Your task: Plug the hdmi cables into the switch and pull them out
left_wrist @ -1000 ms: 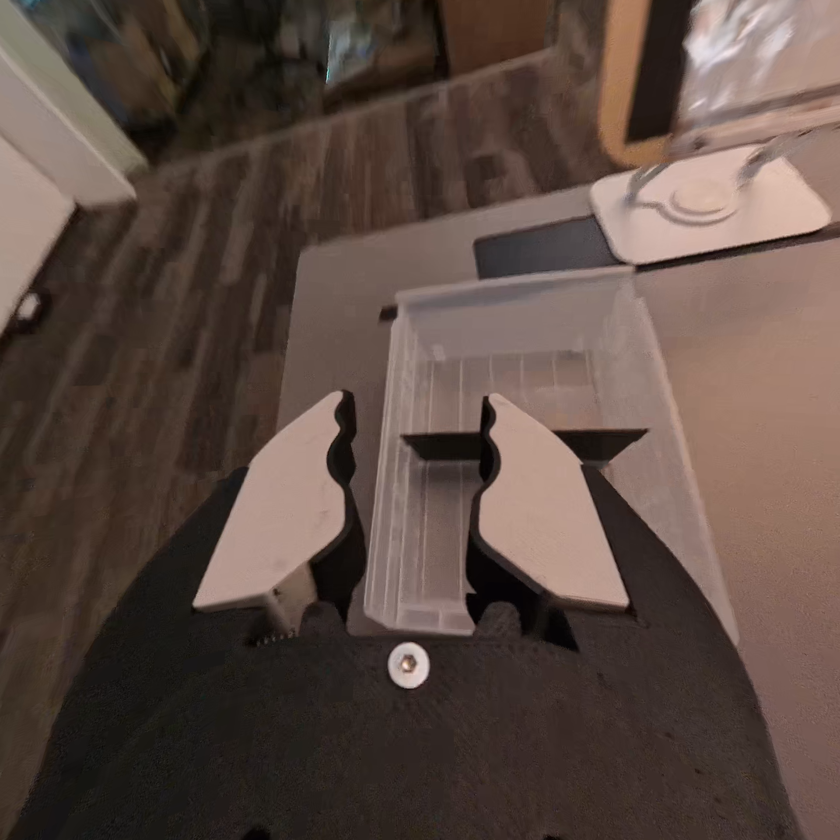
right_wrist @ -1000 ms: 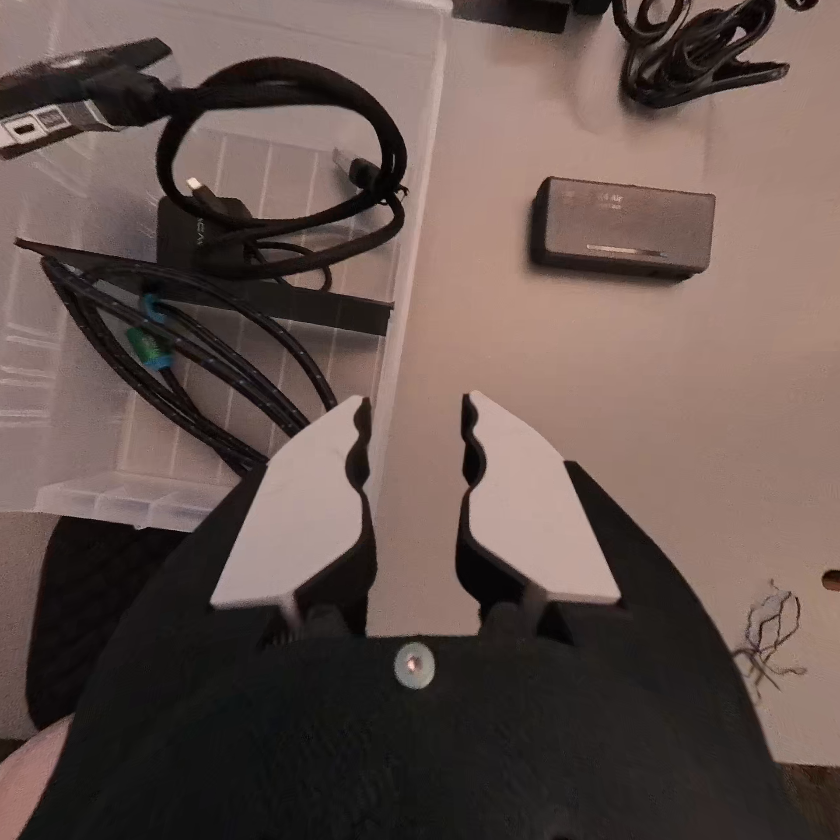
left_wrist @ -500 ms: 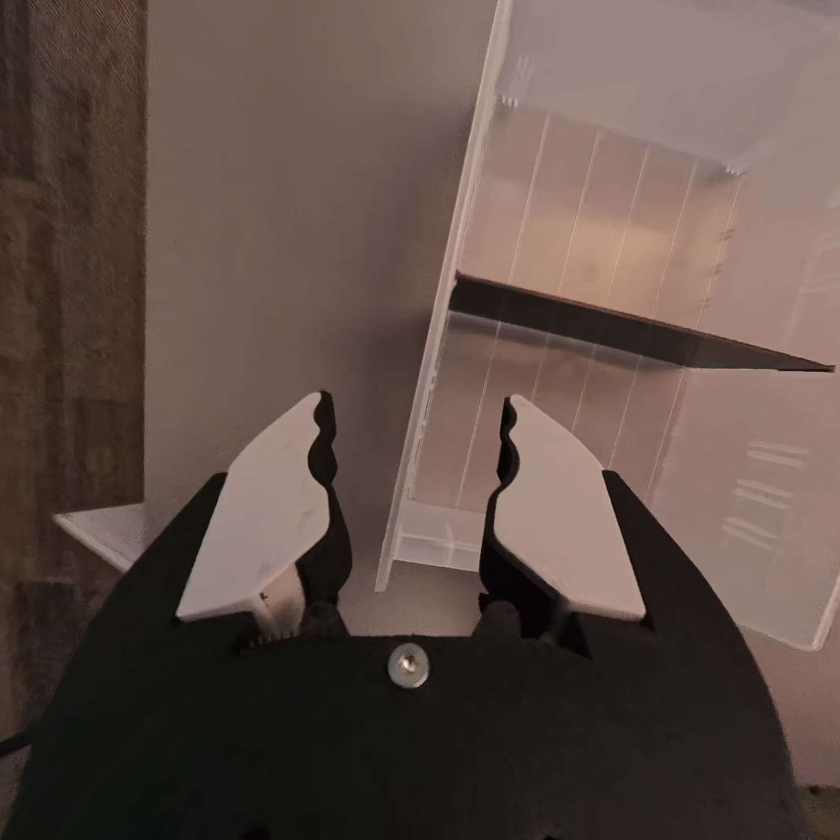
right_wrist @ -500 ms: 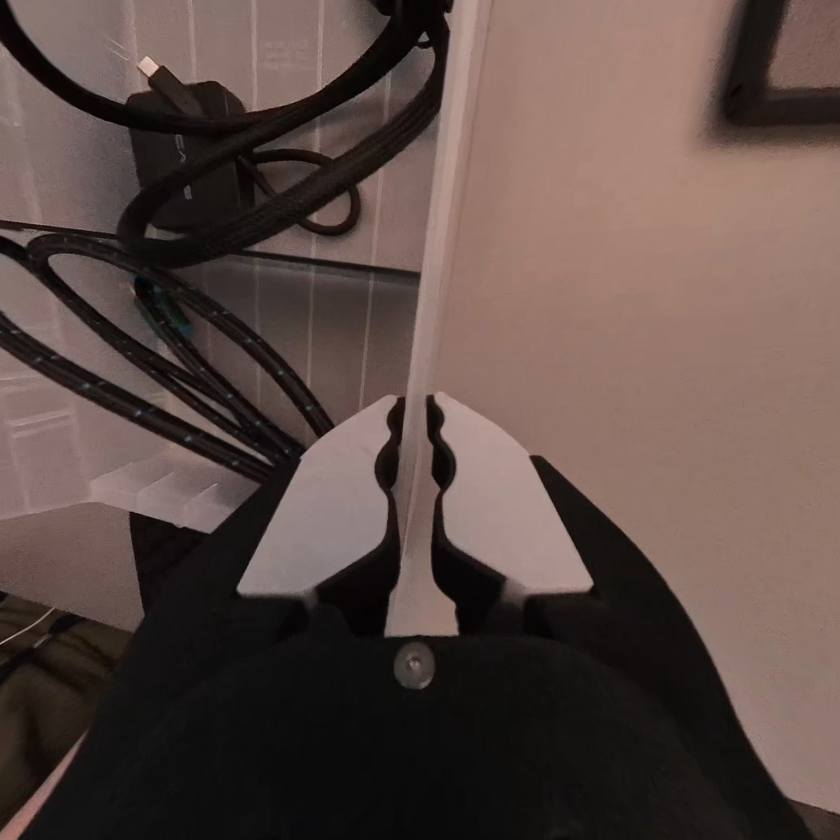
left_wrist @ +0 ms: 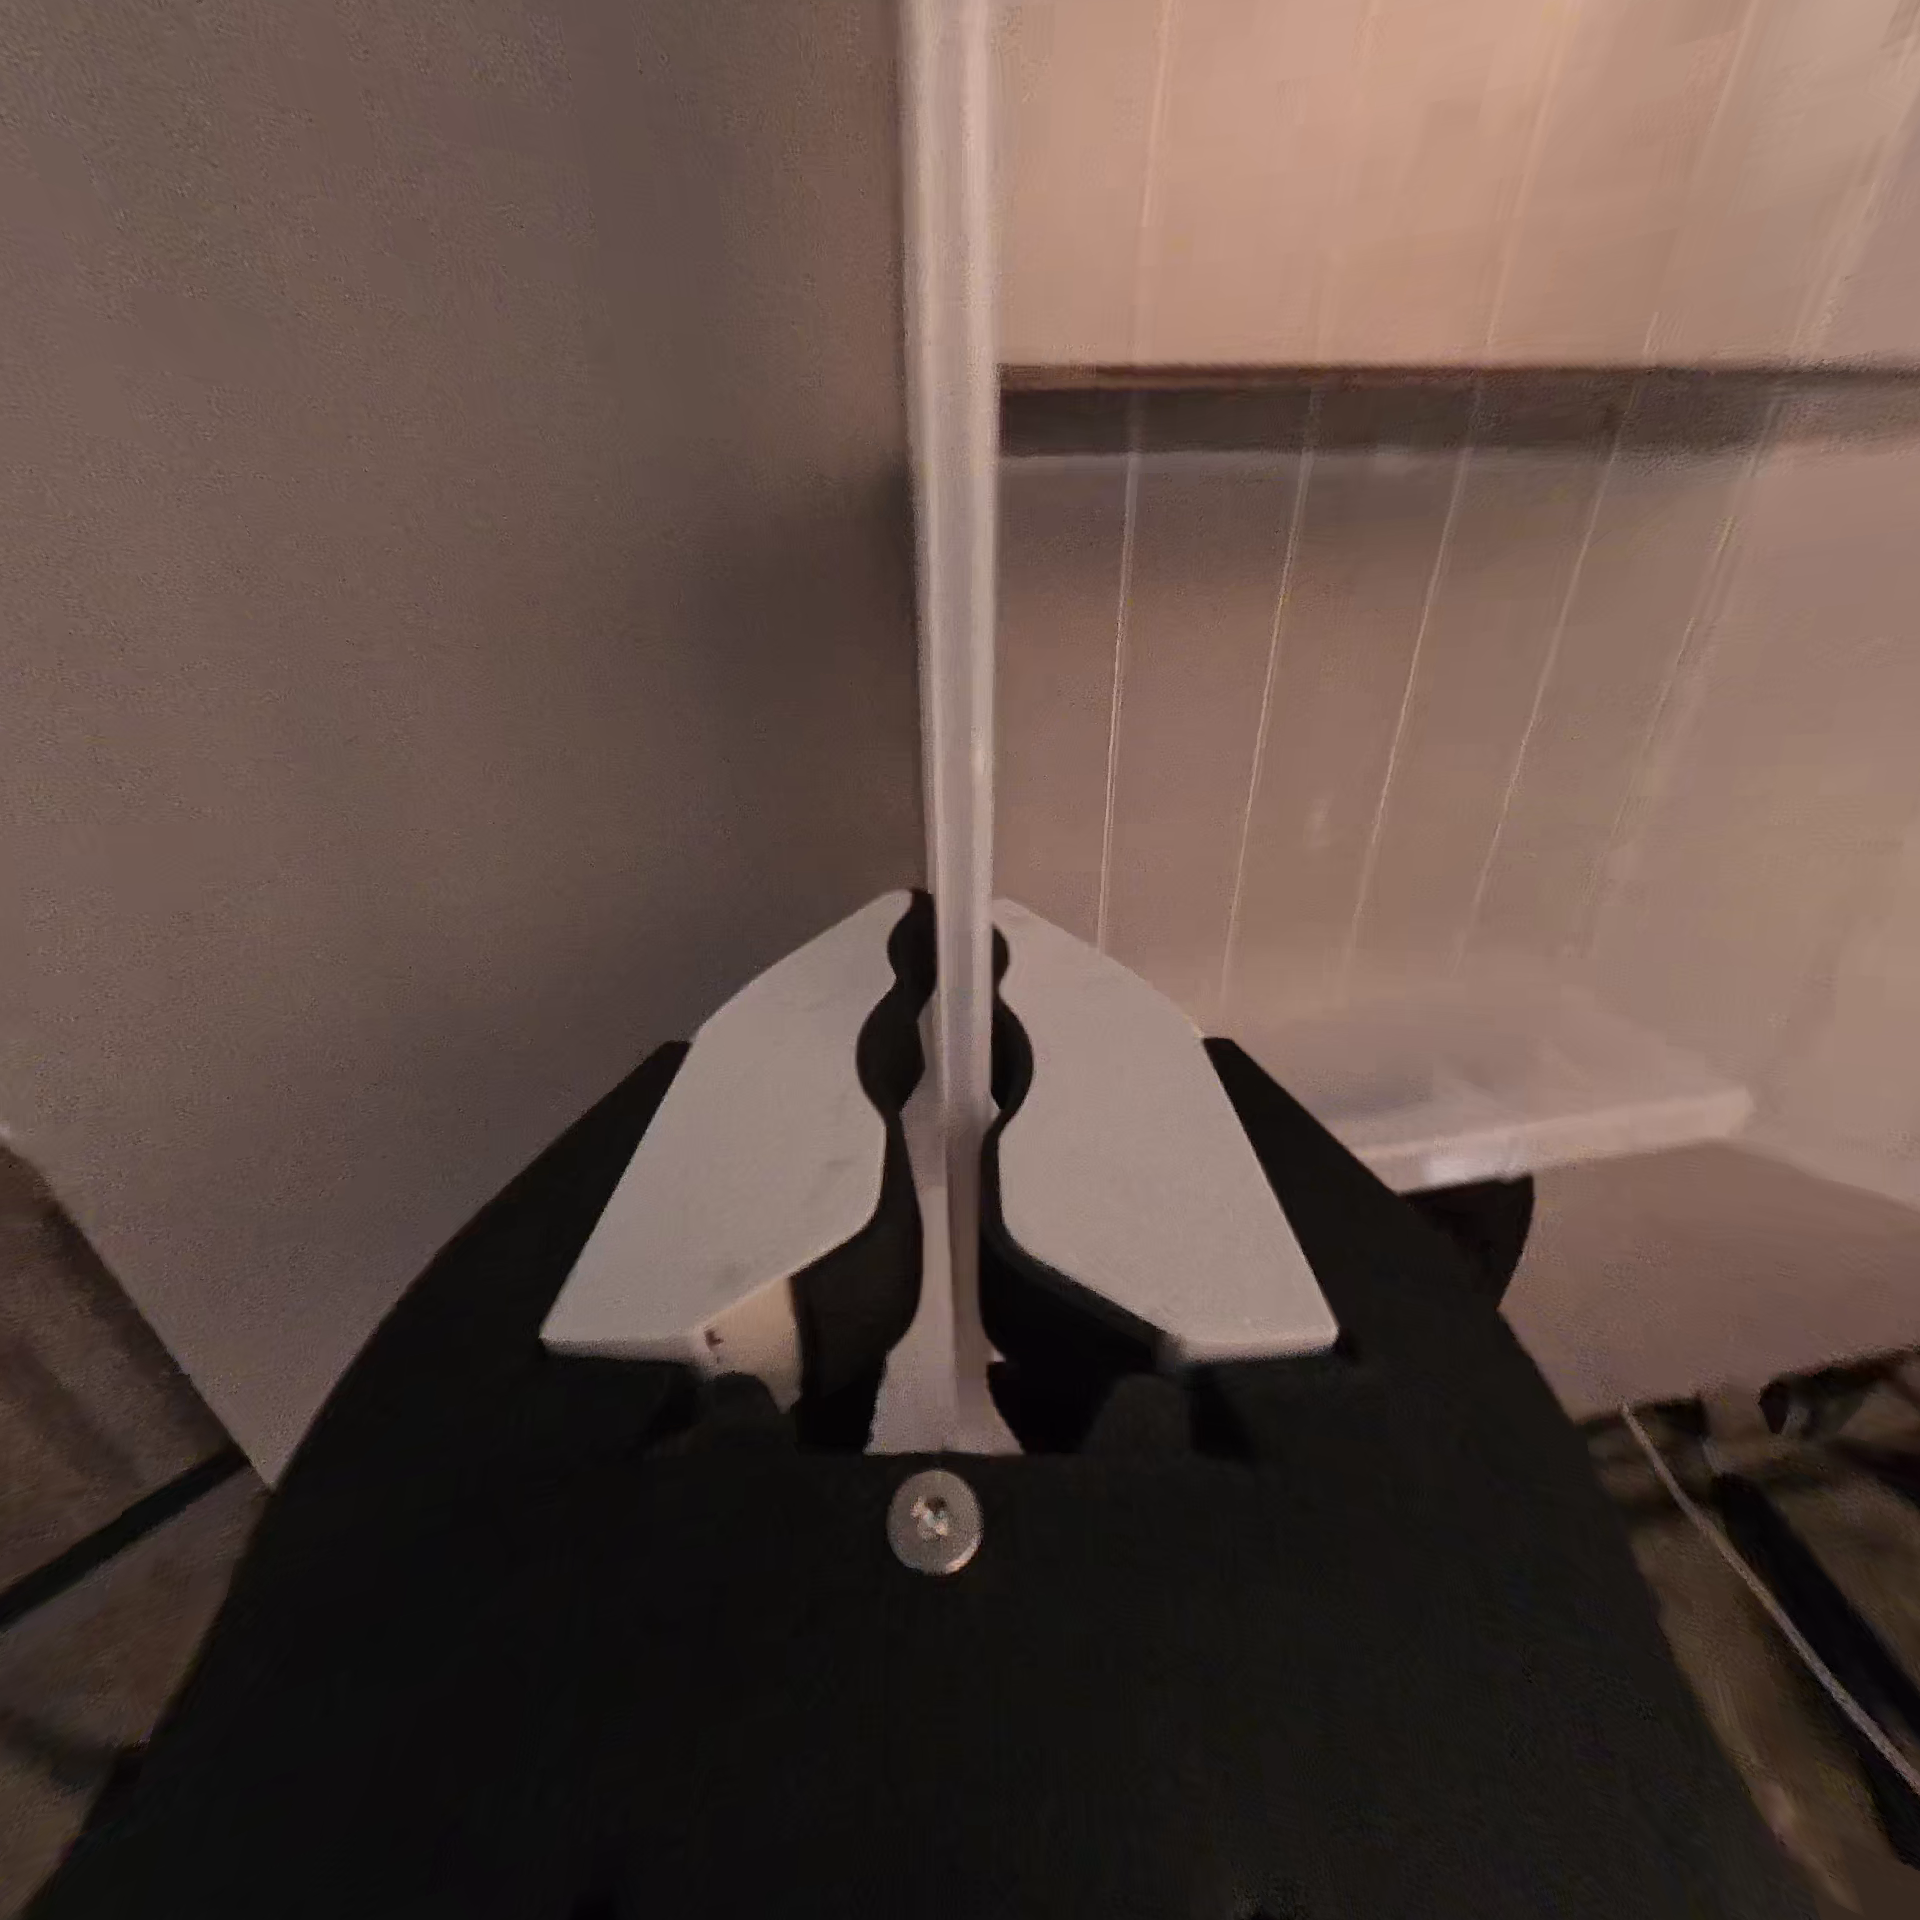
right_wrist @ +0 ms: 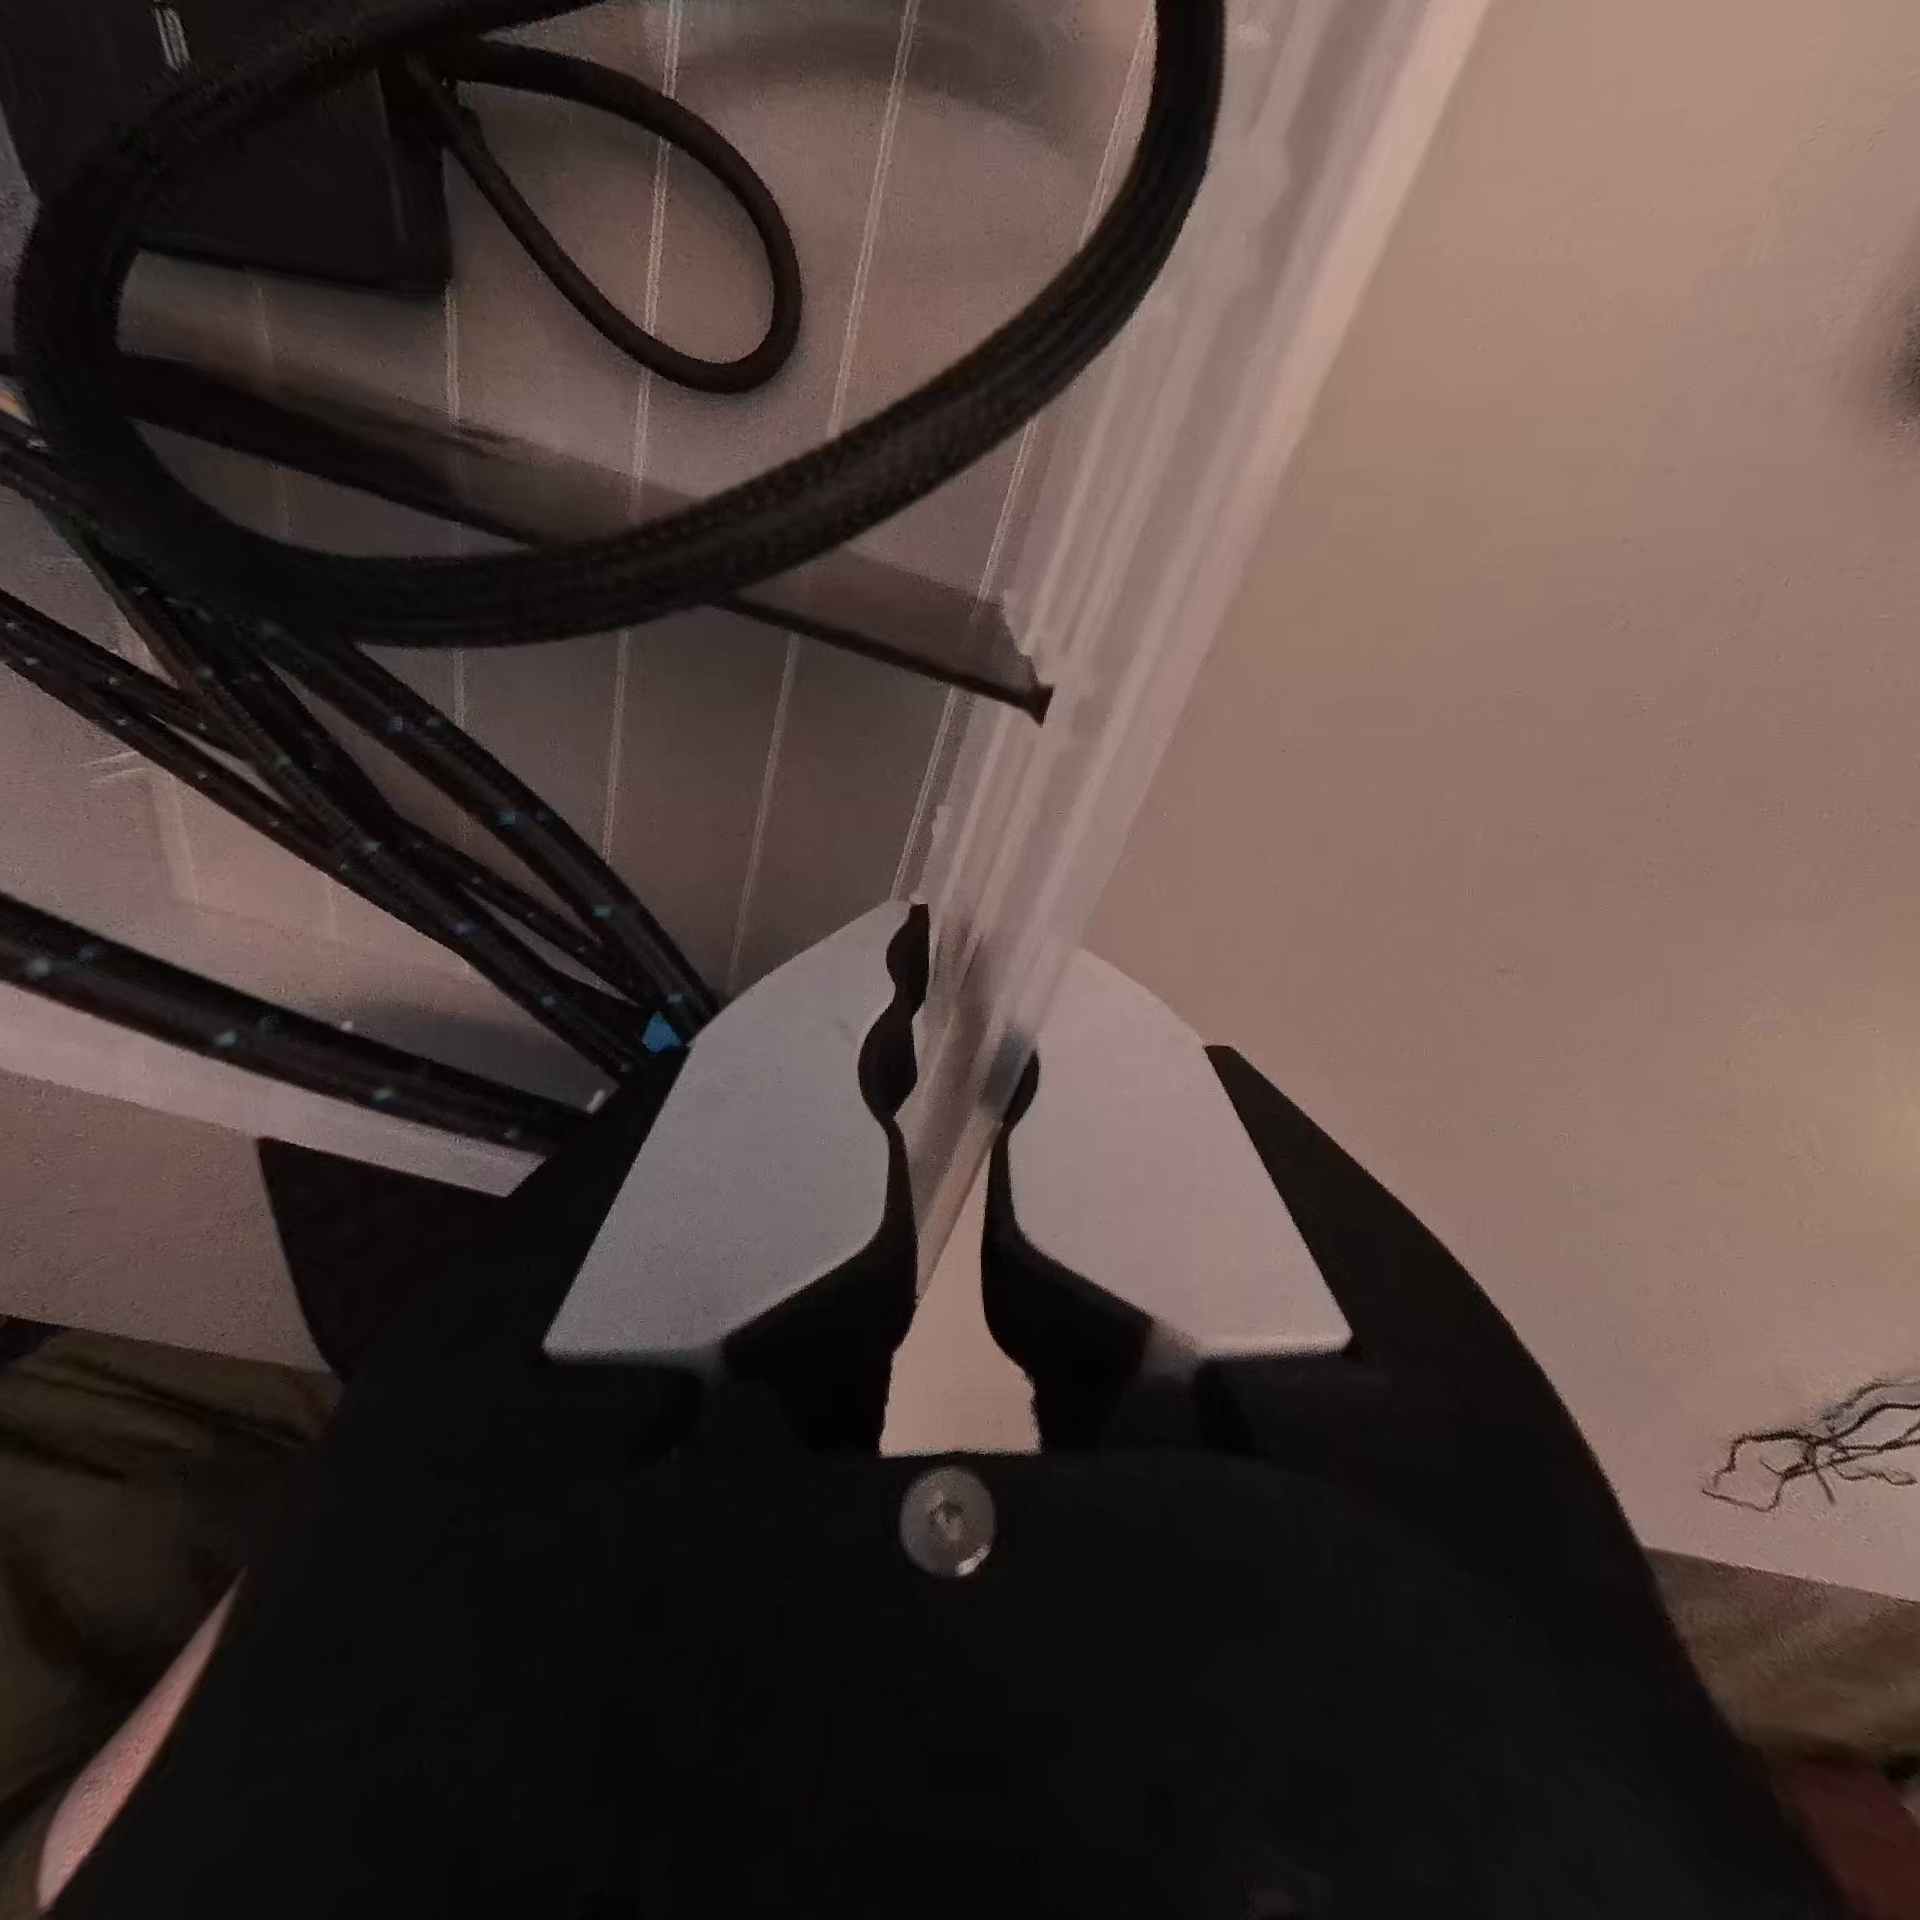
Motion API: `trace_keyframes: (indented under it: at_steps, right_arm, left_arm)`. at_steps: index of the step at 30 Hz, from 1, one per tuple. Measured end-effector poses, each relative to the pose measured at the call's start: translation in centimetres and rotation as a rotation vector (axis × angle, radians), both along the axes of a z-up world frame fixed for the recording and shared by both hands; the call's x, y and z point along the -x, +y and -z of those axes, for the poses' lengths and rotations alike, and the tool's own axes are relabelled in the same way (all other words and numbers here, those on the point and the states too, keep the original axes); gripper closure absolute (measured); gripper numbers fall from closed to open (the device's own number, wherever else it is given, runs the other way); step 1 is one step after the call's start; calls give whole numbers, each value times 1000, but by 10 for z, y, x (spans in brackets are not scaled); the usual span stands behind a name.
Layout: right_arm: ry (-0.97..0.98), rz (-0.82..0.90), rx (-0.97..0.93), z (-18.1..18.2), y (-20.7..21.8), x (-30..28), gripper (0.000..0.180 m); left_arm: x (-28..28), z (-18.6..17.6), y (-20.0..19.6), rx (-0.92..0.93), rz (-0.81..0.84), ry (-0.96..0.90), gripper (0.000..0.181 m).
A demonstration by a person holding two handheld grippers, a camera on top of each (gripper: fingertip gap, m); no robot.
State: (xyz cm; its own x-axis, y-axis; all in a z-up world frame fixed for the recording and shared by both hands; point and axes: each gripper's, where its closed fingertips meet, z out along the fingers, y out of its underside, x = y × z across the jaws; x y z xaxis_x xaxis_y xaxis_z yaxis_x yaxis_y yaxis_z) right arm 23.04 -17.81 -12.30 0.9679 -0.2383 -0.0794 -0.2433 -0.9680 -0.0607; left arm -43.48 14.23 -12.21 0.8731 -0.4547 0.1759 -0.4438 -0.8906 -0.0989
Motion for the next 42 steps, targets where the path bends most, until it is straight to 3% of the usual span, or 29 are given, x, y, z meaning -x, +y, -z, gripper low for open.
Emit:
trace_keyframes:
  at_steps: [5, 14, 19, 24, 28, 33, 35, 38, 42]
  right_arm:
    - [20, -58, 42, -1, 26, 34, 171]
    - [2, -158, 40, -2, 76, 90, 170]
    - [-42, -172, 6, -7, 84, 88, 163]
    - [-100, -96, -176, -48, 90, 81, 154]
    - [-259, -69, -448, -115, 95, 82, 148]
    - [-346, -309, -949, -205, 124, 163, 148]
    - [-380, -440, -1155, -229, 137, 211, 132]
    - [-269, -680, -1332, -222, 153, 296, 113]
    - [59, -668, -1101, -156, 189, 367, 111]
  left_arm:
    - [-27, 2, -19, 54, 175, 101, 173]
    - [-69, 1, -36, 113, 268, 119, 171]
    - [-81, -10, -40, 79, 310, 105, 165]
    - [-82, -59, -23, -181, 257, 43, 160]
    - [-86, -128, 10, -574, 139, 29, 151]
    - [-124, -217, 22, -1116, 133, -12, 143]
    - [-135, -232, 17, -1262, 165, 69, 140]
    - [-157, -237, 11, -1350, 242, 170, 126]
    - [-182, -242, 5, -1439, 322, 249, 123]
